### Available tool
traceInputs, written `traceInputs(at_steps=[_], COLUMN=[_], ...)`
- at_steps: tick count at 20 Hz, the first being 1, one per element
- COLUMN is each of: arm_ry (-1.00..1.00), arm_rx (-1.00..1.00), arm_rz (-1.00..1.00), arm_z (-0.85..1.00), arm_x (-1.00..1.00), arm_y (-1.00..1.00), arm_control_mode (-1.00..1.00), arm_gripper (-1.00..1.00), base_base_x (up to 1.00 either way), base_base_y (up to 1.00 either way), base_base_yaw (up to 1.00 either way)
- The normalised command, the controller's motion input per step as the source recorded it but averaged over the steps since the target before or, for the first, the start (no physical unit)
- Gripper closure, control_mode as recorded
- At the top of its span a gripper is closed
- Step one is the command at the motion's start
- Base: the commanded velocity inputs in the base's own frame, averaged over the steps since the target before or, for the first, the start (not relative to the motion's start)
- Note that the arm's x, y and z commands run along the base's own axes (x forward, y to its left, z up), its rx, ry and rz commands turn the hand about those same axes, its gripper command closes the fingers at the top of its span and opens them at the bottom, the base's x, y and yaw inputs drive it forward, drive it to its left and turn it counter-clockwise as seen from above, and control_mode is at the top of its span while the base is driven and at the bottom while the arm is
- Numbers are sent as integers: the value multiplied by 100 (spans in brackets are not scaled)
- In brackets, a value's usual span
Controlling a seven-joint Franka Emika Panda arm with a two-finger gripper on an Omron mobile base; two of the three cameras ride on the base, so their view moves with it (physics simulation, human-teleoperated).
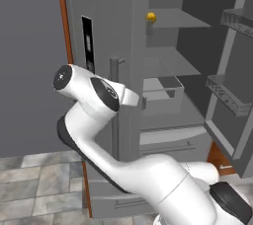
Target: Retrieve a lemon from the fridge and place it on the cutting board with the fish.
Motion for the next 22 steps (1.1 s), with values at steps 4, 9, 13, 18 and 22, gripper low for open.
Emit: traceInputs(at_steps=[4,9,13,18,22], arm_ry=[0,-3,0,0,-2], arm_rx=[0,0,-7,-5,0], arm_rz=[-16,-7,-11,-6,0], arm_z=[0,-13,-61,-22,17], arm_x=[-2,1,0,-57,-100], arm_y=[34,24,15,3,-23], arm_control_mode=[-100,-100,-100,-100,-100], arm_gripper=[-100,-100,-100,-100,-100], base_base_x=[0,0,0,0,0], base_base_y=[0,0,0,0,0], base_base_yaw=[0,0,0,0,0])
